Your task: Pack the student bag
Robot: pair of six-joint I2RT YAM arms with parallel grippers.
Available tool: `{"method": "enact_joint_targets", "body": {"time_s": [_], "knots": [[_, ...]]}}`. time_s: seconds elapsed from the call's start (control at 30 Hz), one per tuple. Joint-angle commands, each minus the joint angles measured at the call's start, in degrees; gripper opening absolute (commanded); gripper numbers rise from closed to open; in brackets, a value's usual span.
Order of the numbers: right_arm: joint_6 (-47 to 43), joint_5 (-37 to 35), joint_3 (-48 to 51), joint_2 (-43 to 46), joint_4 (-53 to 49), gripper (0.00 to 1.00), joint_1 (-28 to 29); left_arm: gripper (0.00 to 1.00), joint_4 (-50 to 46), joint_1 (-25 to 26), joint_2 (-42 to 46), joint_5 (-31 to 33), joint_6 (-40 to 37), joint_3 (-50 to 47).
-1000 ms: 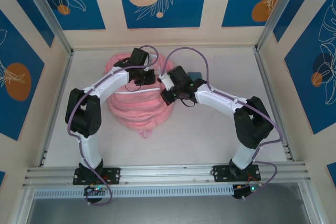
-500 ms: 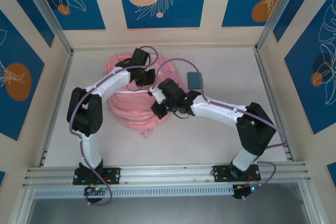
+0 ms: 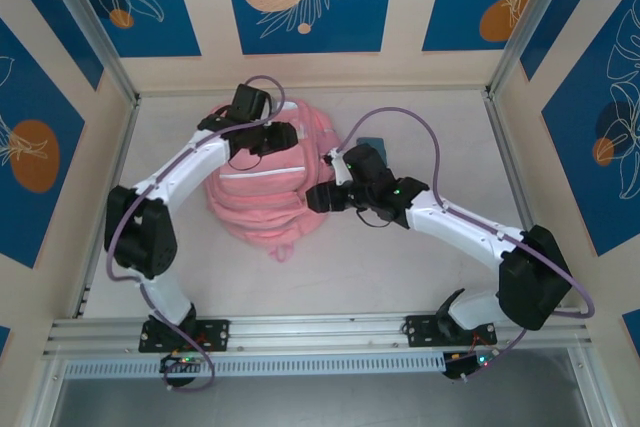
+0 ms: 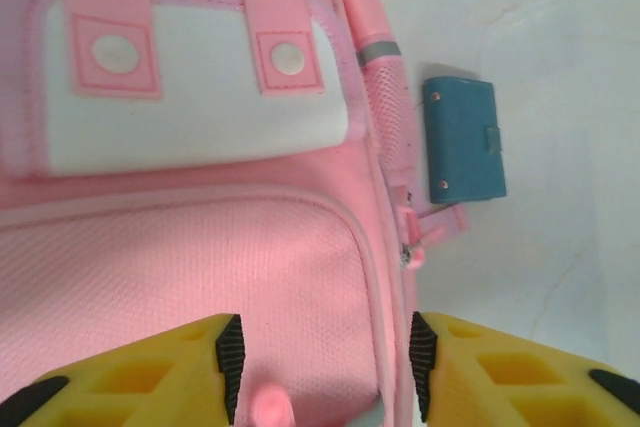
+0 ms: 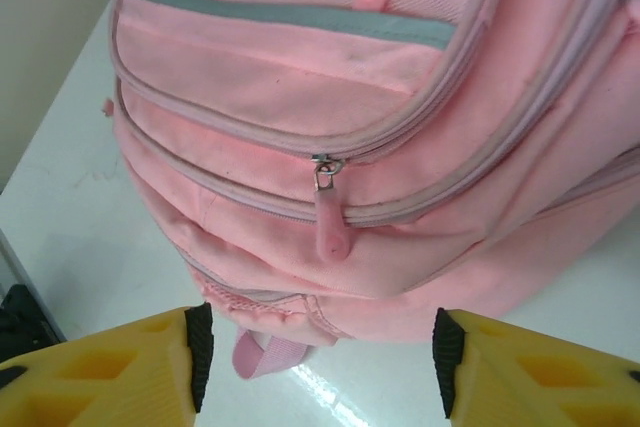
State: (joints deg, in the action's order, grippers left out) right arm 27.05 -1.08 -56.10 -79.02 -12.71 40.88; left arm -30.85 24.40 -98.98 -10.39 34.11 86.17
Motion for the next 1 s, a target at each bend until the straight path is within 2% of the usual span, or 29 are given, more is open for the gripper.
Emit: {"method": "enact_joint_targets", "body": {"time_s": [0.0, 0.23, 0.4, 0.6, 0.8, 0.97], "knots": [[6.99, -0.69, 0.13, 0.59, -1.44, 0.66, -2.45, 0.52, -2.49, 0.91, 6.10, 3.86, -0.69, -4.05], [15.18, 1.87, -1.08, 0.45, -2.00, 0.72, -6.03, 0.55, -3.41, 8.03, 16.90, 13.41, 4.11, -15.68], [18.43, 1.23, -1.06, 0.38, -4.07, 0.80, -8.52, 0.54, -3.86, 14.89, 19.52, 17.86, 7.95, -19.41], [22.41, 5.02, 1.35, -0.12, -2.69, 0.82, -12.96, 0.44, -2.04, 18.04, 15.02, 16.86, 9.30, -19.34], [22.85, 4.78, 2.34, -0.27, -2.59, 0.82, -13.43, 0.39, -2.21, 19.28, 9.34, 17.92, 9.92, -16.18], [23.31, 5.97, 2.82, -1.11, -2.08, 0.82, -13.47, 0.31, -0.73, 19.44, 7.17, 18.41, 10.78, -15.89]]}}
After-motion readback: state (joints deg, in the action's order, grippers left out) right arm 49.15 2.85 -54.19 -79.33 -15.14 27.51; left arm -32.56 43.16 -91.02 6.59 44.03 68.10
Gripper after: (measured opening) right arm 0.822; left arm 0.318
